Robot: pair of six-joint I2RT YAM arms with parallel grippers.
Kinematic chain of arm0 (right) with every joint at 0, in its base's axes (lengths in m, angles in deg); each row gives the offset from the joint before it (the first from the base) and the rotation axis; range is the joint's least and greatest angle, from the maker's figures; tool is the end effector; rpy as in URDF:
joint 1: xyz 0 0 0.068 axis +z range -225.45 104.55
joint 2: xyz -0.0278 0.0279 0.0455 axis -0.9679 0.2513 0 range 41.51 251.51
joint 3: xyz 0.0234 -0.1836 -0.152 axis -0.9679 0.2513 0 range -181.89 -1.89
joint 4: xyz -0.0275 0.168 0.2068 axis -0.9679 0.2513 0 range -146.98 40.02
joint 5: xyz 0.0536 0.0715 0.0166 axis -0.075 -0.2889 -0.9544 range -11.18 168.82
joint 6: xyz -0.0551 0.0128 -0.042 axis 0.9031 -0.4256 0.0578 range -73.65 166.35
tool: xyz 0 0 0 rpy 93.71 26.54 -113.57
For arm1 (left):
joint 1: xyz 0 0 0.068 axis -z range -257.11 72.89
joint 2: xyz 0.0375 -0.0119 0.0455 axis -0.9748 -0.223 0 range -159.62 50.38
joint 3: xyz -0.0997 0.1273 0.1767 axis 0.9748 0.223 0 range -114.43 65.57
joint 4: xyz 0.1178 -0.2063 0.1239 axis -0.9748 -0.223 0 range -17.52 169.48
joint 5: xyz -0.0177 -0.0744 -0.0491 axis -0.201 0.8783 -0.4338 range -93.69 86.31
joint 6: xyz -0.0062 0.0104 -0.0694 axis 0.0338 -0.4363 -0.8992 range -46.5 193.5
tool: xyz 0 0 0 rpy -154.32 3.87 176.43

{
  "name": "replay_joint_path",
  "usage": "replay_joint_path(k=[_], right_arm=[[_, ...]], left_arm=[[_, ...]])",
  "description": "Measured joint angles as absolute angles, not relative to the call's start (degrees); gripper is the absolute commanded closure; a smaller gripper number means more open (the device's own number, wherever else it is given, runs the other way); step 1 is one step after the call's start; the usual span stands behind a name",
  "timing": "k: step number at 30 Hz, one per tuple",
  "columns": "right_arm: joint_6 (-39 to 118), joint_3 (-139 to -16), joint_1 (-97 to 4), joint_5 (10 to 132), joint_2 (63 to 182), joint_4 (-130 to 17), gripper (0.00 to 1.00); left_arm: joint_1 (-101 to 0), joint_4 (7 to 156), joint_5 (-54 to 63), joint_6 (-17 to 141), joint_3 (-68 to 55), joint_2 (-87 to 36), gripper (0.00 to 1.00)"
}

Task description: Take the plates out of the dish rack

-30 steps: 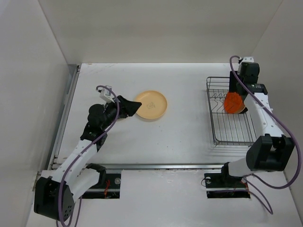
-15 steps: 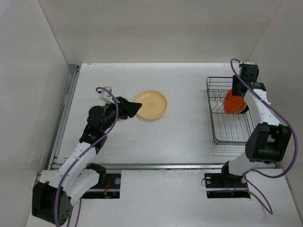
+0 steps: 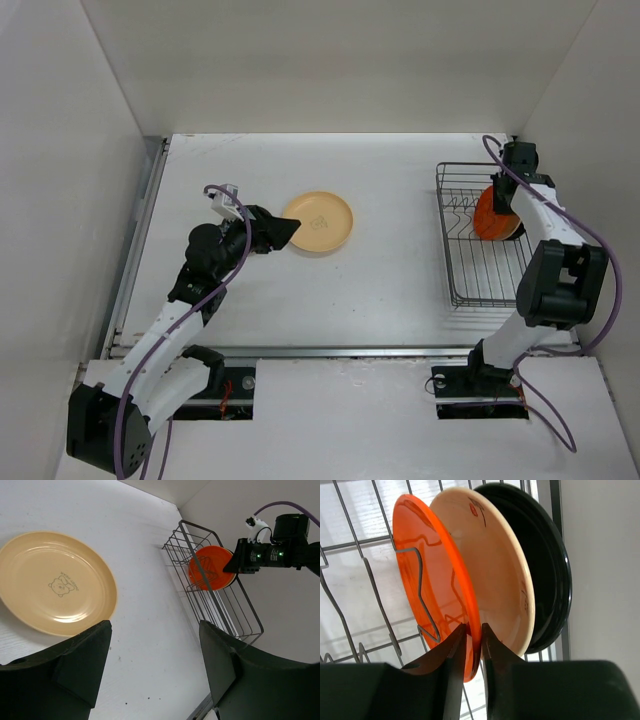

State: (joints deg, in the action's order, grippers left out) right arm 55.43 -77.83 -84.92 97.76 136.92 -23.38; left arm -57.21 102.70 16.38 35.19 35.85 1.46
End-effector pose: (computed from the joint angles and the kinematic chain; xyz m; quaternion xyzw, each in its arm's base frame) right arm 0.3681 -0.0803 0.2118 0.0554 0.9354 -0.2044 0.2831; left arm 0.2327 -0.1052 0.2692 0.0184 0.6832 -0.4542 0.5715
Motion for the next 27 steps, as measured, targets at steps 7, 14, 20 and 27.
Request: replay_joint_path(k=[7, 14, 20, 27], right_arm=[[55.32, -77.87, -85.14, 97.7, 136.62, -23.23, 0.86], [55.35, -77.83, -85.16, 97.96, 134.26, -23.53, 0.98], [55.37, -76.78, -85.18, 98.59, 128.55, -26.22, 1.0], [55.24, -72.96, -85.27, 99.31, 119.68, -30.9, 1.0]], left_arm=[[-56.86, 102.11, 15.75, 35.52, 35.76, 1.46, 0.33], [-56.58, 101.5, 15.57, 35.56, 35.28, 1.46, 0.33], [-56.58, 101.39, 15.29, 35.83, 35.0, 1.37, 0.33], [-56.58, 100.93, 15.31, 36.02, 34.54, 0.67, 0.33]])
